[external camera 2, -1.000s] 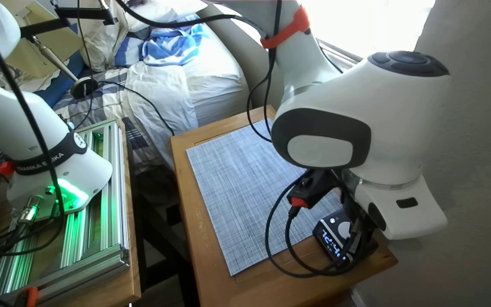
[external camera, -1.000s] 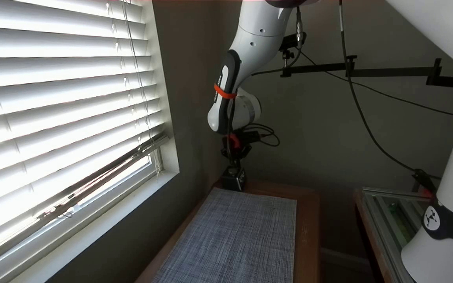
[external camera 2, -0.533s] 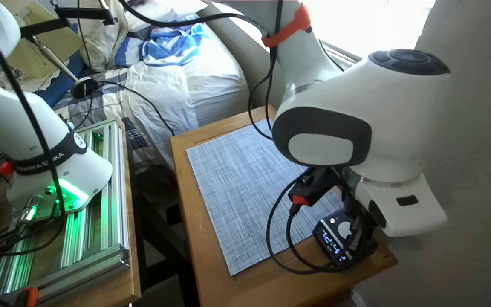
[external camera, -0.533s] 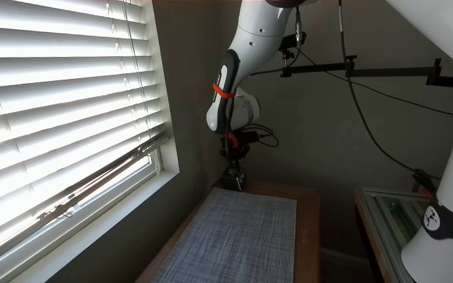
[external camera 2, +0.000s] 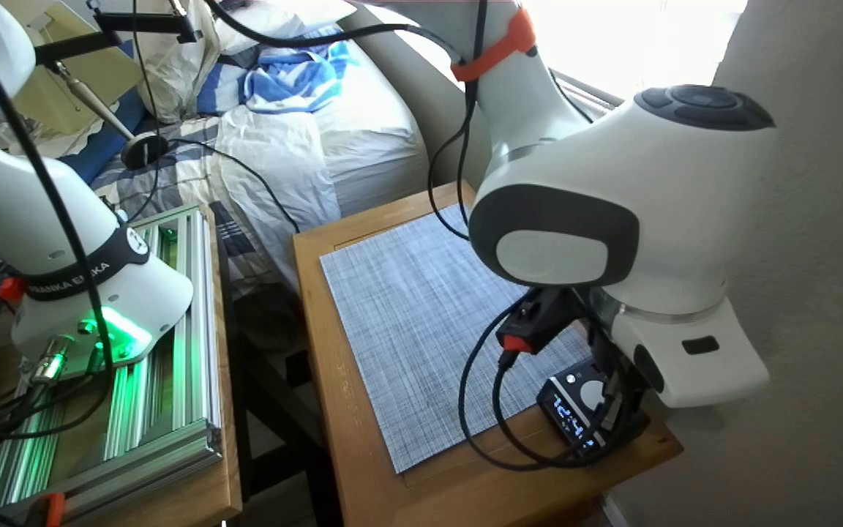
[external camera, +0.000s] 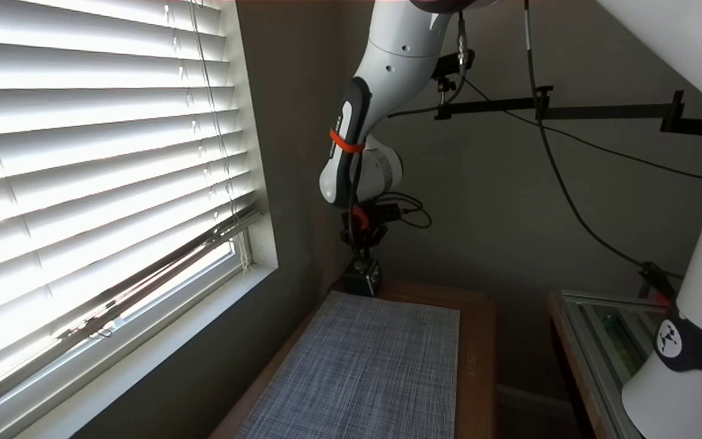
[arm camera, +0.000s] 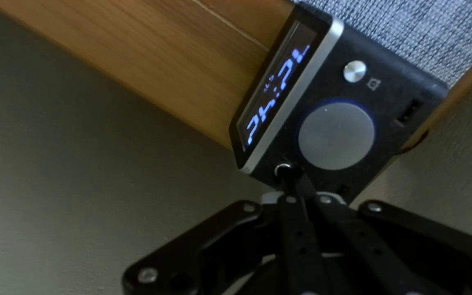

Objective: Press the right button on the alarm clock

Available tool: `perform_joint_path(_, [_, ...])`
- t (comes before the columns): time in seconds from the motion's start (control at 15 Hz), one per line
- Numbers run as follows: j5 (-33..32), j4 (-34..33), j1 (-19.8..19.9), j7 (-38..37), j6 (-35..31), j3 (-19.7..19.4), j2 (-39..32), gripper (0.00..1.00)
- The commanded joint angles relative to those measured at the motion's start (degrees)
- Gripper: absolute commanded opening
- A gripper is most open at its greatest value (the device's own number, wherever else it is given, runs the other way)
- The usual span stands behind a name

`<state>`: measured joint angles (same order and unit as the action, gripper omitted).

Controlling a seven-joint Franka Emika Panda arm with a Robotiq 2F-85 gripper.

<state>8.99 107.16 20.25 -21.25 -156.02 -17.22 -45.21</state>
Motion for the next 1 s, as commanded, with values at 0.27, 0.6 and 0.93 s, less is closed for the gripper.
perform_joint_path(0.27, [2.0, -2.7, 1.1, 1.7, -1.3, 0.7, -2.5, 0.00])
perform_joint_path(0.6, [2.0, -3.1, 1.2, 1.7, -1.2, 0.7, -2.8, 0.00])
perform_joint_path(0.93, [2.1, -3.1, 1.2, 1.5, -0.9, 0.6, -2.8, 0.00])
